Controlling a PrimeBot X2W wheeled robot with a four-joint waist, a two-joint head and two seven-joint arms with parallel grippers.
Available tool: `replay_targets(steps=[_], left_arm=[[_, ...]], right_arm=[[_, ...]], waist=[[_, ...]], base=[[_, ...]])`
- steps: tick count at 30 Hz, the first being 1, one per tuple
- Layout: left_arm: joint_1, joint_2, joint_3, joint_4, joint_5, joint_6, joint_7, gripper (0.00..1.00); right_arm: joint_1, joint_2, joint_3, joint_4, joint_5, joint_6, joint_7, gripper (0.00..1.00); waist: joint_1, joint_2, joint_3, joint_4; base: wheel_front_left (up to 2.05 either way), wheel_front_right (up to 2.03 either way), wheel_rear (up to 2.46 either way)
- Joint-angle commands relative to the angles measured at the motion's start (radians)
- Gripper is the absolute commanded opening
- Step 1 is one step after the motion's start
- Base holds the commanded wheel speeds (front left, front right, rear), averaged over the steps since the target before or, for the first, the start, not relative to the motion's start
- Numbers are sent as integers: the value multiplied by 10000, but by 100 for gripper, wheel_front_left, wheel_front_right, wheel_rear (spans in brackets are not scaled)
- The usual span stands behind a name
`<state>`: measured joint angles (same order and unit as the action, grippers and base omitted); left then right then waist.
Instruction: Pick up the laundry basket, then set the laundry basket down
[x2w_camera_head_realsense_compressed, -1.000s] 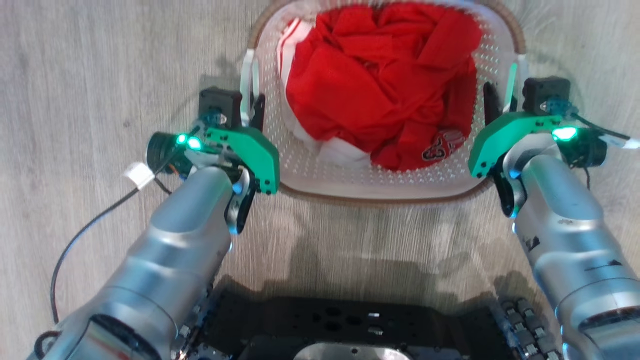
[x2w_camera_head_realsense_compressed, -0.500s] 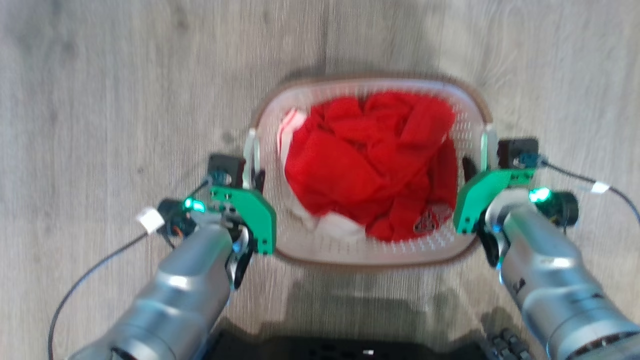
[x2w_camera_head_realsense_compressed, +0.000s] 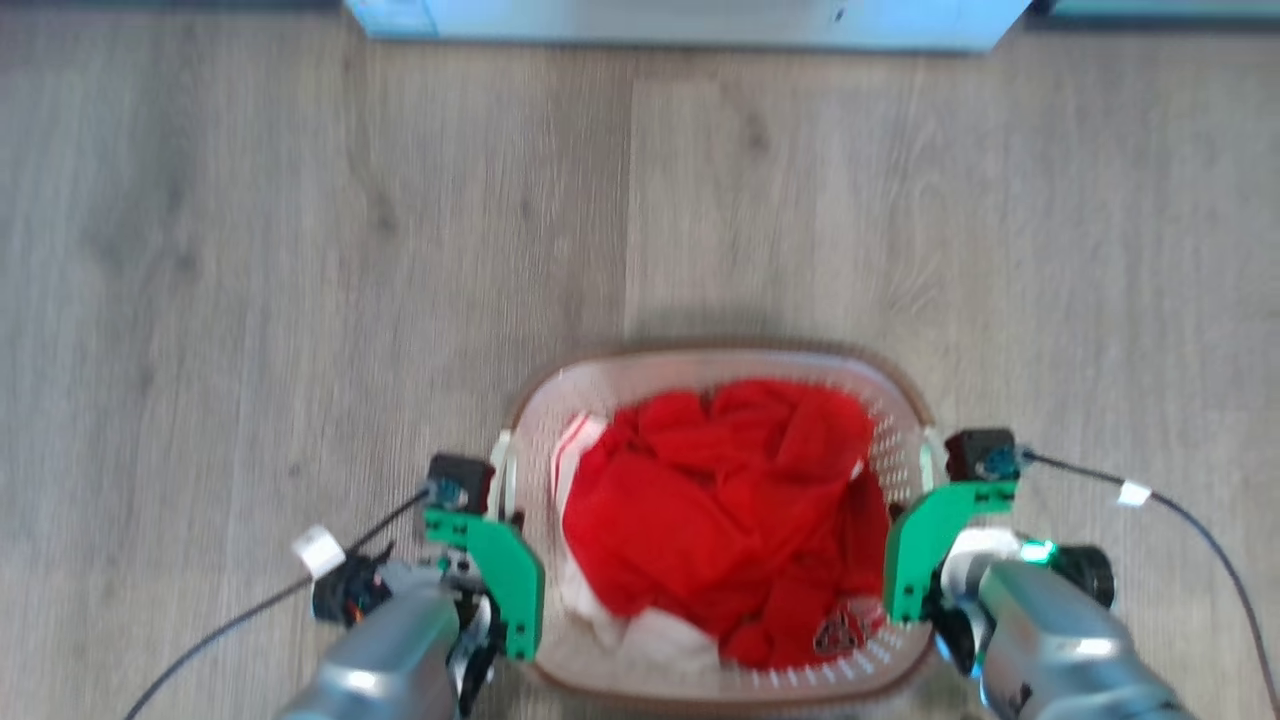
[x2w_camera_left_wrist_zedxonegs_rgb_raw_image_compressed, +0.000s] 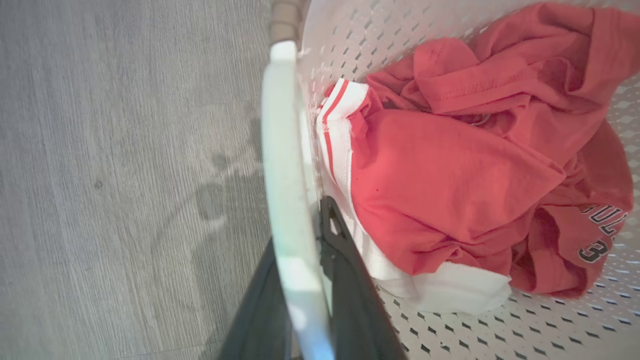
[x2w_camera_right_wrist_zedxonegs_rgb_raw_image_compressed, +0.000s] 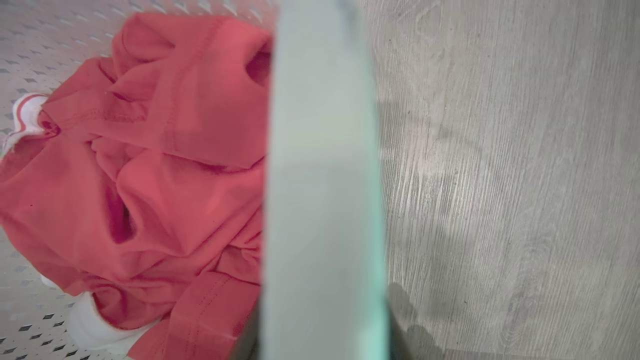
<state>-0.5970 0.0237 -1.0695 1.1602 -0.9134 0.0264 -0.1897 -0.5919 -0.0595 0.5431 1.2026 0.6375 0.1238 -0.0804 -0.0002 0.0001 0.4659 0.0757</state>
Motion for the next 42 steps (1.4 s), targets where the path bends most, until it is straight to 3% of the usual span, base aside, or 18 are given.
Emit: replay_targets(steps=[1,10,22,42], left_arm=[[131,265,-22,144,-94,-29,42,0],[808,265,-421,496,-422,-287,468,0],[1244,265,-618,1046,-586,-658,210,0],[1606,265,-874,1192,-764,-677,243,0]], right_arm=[[525,92,517,-55,166,69,130,0],[1271,93,1480,-14,1238,69,500,0],[1649,93,2483,104,2184,69,448,0],[1904,93,3717,239,3333,69,350,0]], waist=[[2,-1,-785,-203],[2,-1,-2128,-328],[2,-1,-3370,-364],[2,-1,-4238,-465]], base=[[0,0,0],[0,0,0],[0,0,0],[0,0,0]])
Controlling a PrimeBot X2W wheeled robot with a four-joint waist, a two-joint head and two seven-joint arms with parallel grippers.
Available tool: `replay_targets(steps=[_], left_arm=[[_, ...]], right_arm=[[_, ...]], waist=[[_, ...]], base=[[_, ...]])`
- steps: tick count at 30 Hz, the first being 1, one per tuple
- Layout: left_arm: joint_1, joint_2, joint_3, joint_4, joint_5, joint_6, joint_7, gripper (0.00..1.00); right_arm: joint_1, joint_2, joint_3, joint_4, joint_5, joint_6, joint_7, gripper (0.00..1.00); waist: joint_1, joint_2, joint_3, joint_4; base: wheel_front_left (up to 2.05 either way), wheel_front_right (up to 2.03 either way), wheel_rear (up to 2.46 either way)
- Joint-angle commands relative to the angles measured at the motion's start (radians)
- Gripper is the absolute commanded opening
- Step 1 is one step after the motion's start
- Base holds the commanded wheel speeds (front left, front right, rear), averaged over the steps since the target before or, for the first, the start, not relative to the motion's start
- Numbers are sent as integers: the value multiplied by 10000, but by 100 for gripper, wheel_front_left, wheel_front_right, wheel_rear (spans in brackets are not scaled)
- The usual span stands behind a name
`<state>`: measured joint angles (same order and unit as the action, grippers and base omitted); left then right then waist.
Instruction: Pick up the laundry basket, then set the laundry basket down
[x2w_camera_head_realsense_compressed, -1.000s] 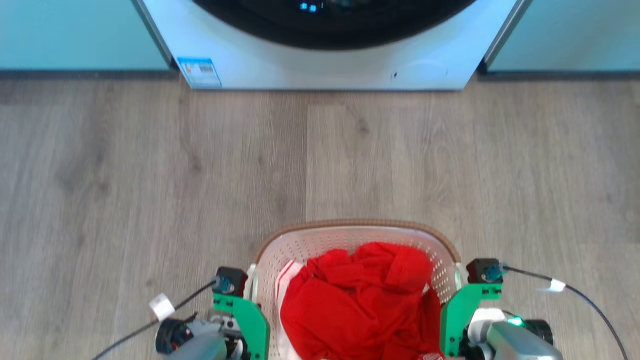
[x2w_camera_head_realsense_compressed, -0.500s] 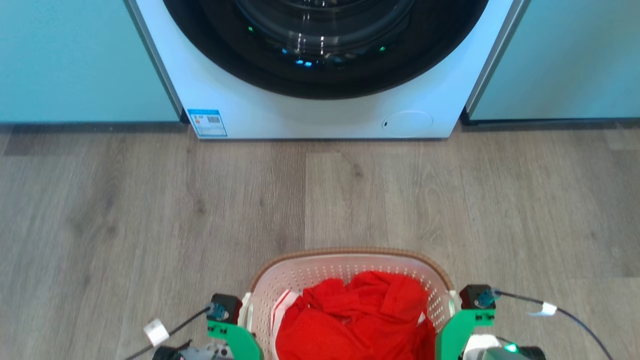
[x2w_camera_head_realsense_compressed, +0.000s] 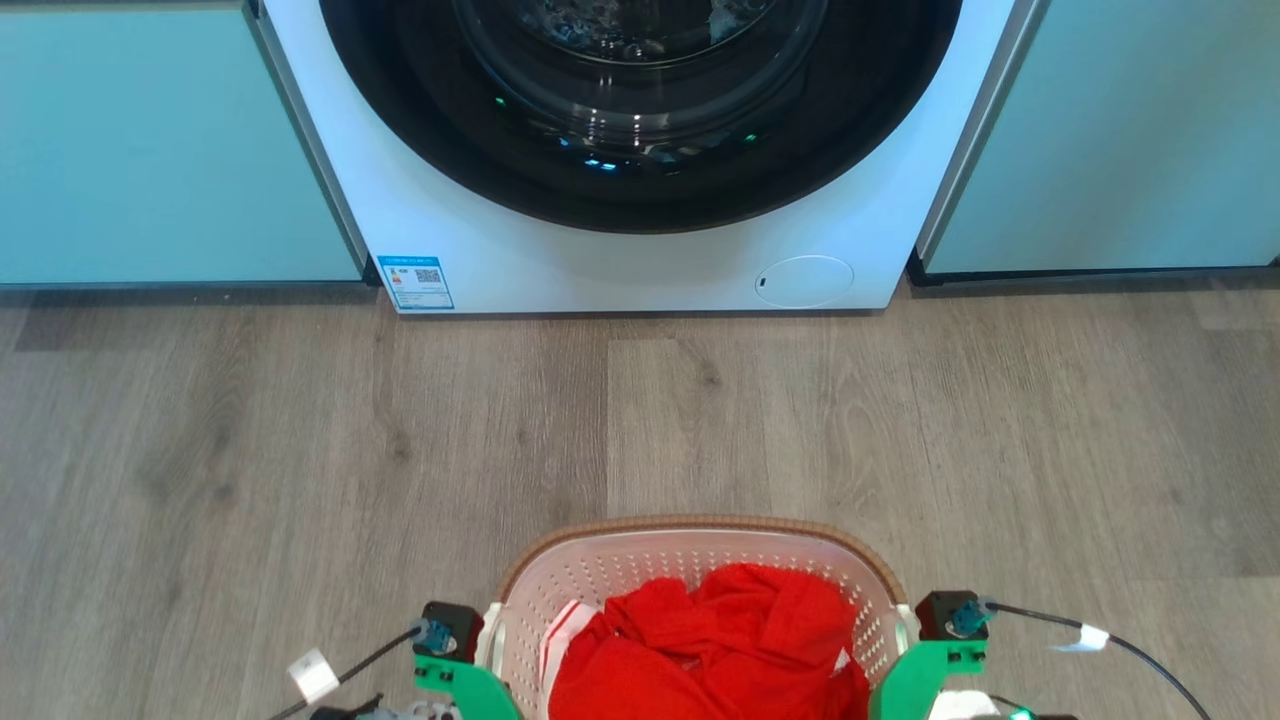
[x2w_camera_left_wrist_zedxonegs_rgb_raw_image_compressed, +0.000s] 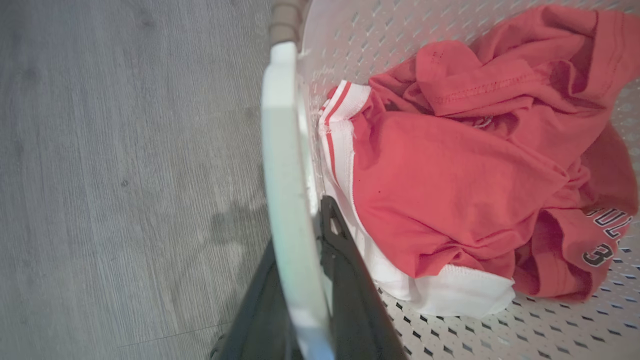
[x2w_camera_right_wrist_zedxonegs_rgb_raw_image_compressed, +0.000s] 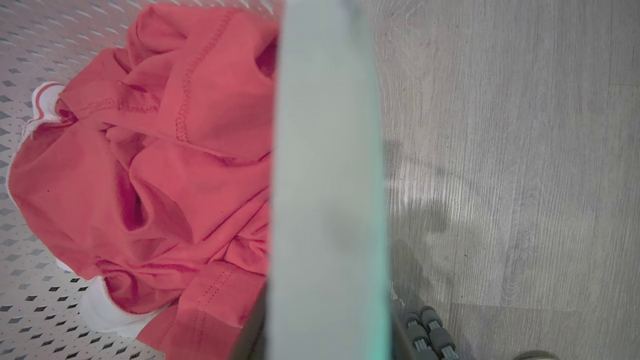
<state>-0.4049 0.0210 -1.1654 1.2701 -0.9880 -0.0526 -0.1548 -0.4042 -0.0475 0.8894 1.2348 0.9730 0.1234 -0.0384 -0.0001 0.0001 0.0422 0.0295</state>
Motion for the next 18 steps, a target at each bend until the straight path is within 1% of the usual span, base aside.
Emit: replay_targets(steps=[1,18], left_arm=[[-316,292,70,84,-30,124,-96,0],[-331,292,-131,-153,-281,340,16,0]], right_arm=[[14,-28,304,-81,26,73,-70,0],[-239,-28,1040,-42,698,73,-158,0]], waist=[[1,-1,-9,-10],[1,-1,-48,-39]], base=[[0,0,0],[0,0,0]])
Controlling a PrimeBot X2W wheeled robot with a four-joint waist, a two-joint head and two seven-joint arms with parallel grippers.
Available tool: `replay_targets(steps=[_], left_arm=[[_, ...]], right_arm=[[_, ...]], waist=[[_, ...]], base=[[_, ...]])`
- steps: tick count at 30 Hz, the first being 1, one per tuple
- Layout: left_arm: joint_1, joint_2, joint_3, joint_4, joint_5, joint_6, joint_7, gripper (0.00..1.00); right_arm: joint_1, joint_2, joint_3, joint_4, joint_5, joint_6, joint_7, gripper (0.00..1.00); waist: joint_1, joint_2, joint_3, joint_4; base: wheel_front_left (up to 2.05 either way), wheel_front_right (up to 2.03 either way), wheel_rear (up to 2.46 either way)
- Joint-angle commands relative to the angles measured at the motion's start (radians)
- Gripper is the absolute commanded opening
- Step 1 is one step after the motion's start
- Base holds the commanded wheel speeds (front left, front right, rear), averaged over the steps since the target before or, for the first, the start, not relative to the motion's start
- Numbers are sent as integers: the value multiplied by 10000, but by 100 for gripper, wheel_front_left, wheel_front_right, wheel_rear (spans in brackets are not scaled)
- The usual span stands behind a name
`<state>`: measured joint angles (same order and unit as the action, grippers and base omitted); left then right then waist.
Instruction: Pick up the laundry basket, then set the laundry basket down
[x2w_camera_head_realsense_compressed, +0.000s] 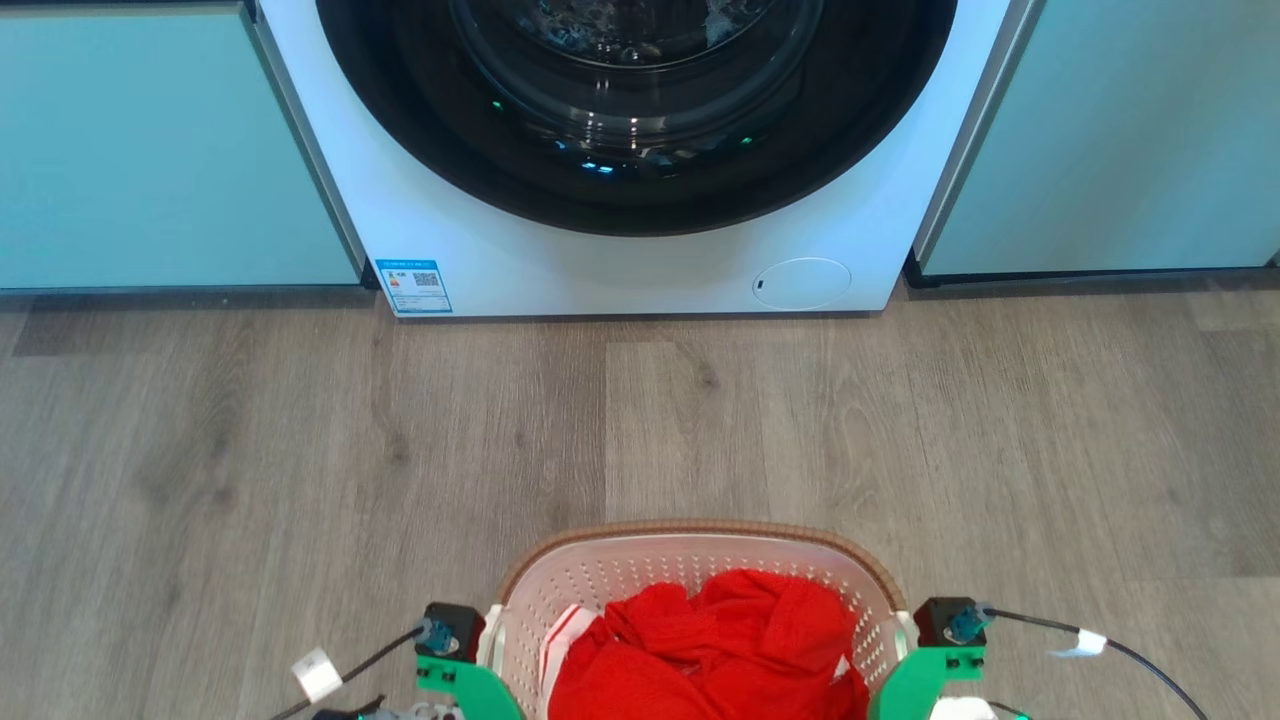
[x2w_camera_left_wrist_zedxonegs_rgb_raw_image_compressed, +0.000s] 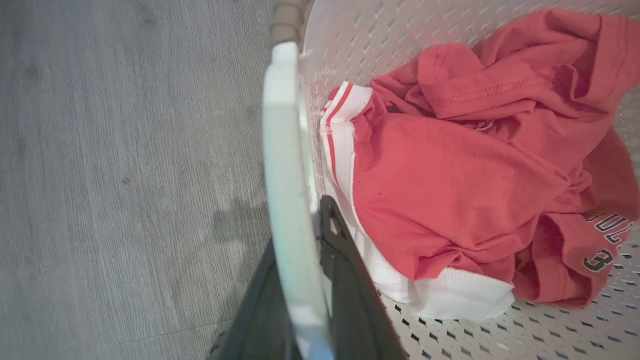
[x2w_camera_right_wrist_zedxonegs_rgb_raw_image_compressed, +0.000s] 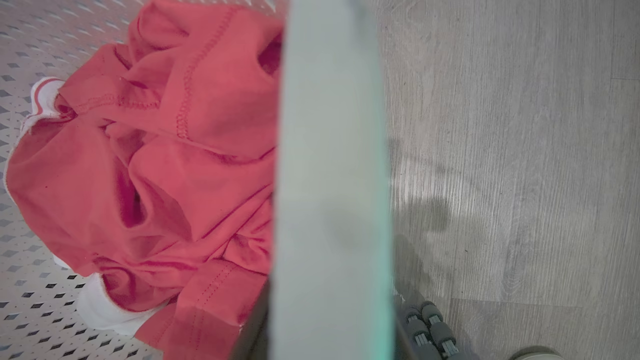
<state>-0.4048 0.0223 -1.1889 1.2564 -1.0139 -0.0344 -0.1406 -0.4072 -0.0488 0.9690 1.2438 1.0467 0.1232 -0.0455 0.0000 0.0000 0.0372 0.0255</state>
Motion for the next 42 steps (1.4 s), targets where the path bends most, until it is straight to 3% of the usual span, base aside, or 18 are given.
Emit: replay_targets(steps=[1,14,24,42], left_arm=[[-332,279,98,-44,-43,179,-119,0],[-522,279,-32,-310,-231,461,-95,0],[-1319,279,7,-458,-324,696,-348,0],[-4907,279,134,-283,-83,769,-961,0]], right_arm=[[-216,-14,284,-129,-7,75,-89,0],[-523,-14,664,-64,368,75,-197,0],[-1503,-14,805,54,438,75,-475,0],[-5003,-19,574,458,-32,75,-1297,0]], waist=[[0,0,4,1],[0,0,308,-24],[0,0,1420,-19],[0,0,5594,377]], base=[[0,0,0],[0,0,0],[0,0,0],[0,0,0]])
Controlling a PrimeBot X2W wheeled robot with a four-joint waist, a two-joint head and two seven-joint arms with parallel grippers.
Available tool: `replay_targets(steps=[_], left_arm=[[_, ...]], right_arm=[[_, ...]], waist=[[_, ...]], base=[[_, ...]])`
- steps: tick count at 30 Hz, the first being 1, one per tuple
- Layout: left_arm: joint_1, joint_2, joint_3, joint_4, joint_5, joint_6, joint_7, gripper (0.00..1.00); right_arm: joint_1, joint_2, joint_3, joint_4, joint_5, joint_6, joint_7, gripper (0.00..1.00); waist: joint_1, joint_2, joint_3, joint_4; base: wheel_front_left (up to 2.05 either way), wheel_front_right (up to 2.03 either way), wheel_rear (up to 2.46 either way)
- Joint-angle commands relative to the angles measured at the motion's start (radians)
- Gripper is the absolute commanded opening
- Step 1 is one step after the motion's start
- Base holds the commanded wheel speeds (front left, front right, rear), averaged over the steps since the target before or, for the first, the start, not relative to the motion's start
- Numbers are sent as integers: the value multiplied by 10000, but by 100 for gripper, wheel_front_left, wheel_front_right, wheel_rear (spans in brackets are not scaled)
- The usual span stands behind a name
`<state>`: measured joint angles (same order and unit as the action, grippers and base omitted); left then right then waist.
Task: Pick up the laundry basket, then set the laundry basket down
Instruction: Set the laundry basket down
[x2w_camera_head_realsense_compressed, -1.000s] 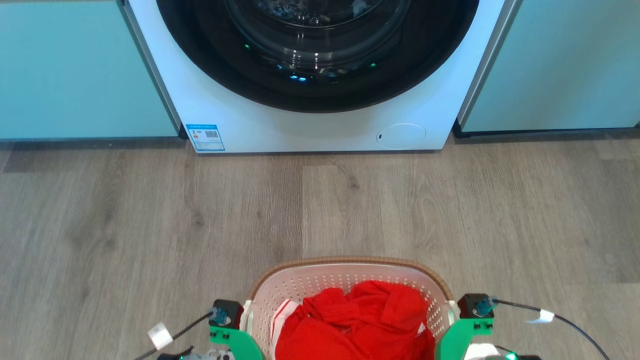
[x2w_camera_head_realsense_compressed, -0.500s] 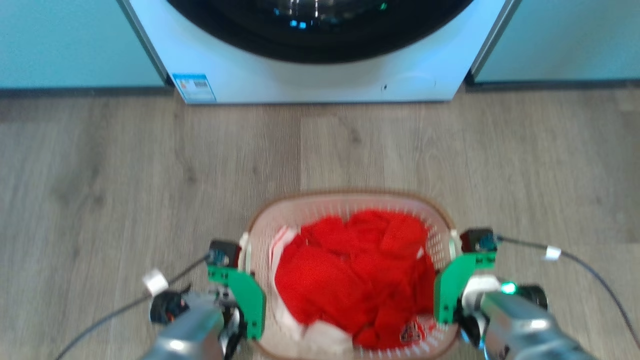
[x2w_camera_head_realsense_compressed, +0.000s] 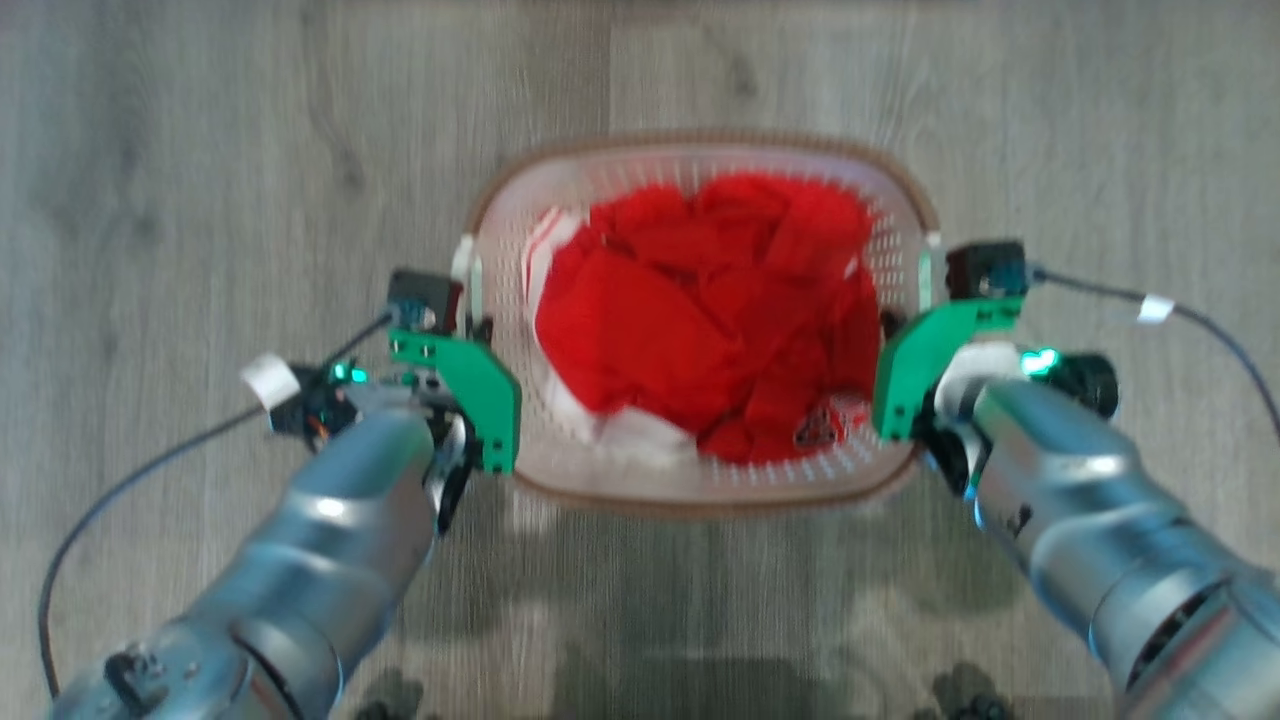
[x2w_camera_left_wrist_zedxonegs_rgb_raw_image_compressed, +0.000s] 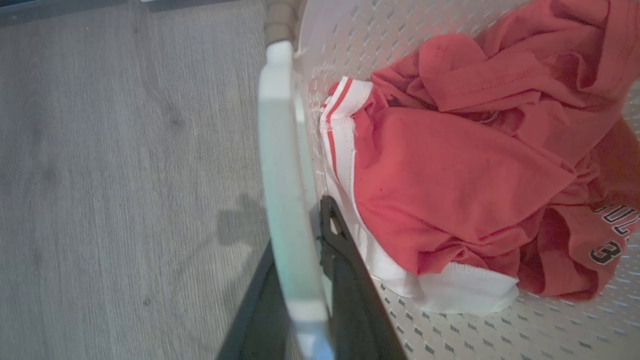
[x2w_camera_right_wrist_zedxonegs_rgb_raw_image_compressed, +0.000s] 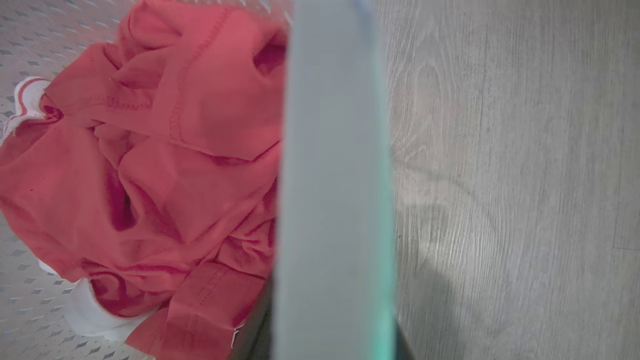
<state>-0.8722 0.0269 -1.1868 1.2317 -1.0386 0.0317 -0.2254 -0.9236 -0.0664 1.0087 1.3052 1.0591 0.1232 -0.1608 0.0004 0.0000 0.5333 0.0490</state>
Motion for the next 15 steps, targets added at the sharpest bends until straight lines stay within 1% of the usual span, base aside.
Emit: replay_targets(steps=[1,7,15], left_arm=[[-390,233,121,-51,174,123,-144,0],[-1124,233,131,-225,236,243,-279,0],[-1690,233,-83,-341,385,326,-331,0]], right_arm=[[28,90,110,-152,-239,75,-165,0],[-601,-251,-312,-147,-760,75,-218,0],[-1007,-347,-862,-145,-1468,75,-239,0]], waist=[[-4,0,865,168],[-4,0,1923,336],[-4,0,2884,402]], base=[[0,0,0],[0,0,0],[0,0,0]])
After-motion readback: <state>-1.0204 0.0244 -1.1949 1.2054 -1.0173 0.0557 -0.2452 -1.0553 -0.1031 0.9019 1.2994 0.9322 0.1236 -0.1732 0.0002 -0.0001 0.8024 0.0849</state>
